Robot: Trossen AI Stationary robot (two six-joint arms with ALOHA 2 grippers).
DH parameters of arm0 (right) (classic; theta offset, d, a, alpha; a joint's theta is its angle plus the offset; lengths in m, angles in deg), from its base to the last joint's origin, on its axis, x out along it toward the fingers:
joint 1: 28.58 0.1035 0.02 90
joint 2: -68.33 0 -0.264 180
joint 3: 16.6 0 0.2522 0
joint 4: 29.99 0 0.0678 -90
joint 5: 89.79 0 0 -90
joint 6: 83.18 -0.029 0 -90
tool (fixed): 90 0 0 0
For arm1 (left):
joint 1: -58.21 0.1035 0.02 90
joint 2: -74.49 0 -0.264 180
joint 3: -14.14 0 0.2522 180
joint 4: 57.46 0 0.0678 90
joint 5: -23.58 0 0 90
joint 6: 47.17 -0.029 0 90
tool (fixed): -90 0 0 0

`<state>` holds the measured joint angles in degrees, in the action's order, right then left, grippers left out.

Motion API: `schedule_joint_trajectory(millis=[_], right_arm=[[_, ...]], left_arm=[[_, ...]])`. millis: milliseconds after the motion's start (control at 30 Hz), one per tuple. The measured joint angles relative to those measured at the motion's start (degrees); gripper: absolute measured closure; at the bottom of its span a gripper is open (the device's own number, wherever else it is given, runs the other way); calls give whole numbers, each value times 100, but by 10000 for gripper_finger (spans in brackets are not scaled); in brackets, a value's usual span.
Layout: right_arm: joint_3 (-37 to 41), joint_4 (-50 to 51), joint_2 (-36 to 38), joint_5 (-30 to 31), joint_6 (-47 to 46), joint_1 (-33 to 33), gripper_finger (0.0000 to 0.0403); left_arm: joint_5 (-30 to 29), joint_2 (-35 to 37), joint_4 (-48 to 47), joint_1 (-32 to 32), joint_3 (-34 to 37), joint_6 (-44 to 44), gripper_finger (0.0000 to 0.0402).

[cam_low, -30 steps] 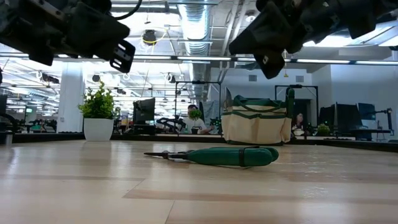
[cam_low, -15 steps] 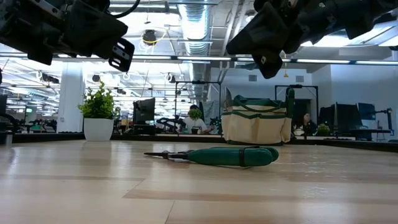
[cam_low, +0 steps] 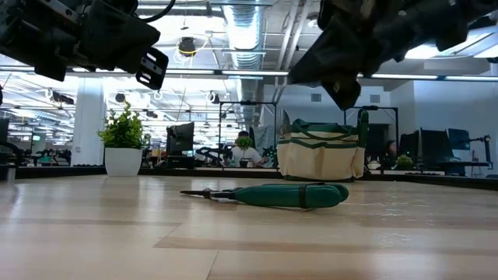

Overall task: Pick & Place Garden tools in Gardening bag
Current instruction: Put the green shears into the gardening bag

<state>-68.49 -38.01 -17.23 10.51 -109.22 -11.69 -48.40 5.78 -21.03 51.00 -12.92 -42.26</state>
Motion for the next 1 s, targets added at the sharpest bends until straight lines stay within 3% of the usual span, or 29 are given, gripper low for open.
schedule_joint_trajectory(millis=[200, 400, 600, 800, 1000], right_arm=[[-74, 347, 0, 92, -508, 309, 403], [-819, 2067, -2, 1232, -1097, 667, 403], [-1294, 2413, -57, 1755, -1262, 966, 403], [-1944, 2753, -1121, 1823, -1692, 1092, 403], [-2986, 4159, -2032, 1832, -2147, 1118, 403]], left_arm=[[-44, 0, 0, 12, -2, -34, 399], [-199, 0, 0, -32, -2, 22, 399], [-200, 0, 0, -118, -2, 25, 399], [-200, 0, -47, -148, -7, 26, 399], [-197, 0, -127, -148, -9, 28, 399]])
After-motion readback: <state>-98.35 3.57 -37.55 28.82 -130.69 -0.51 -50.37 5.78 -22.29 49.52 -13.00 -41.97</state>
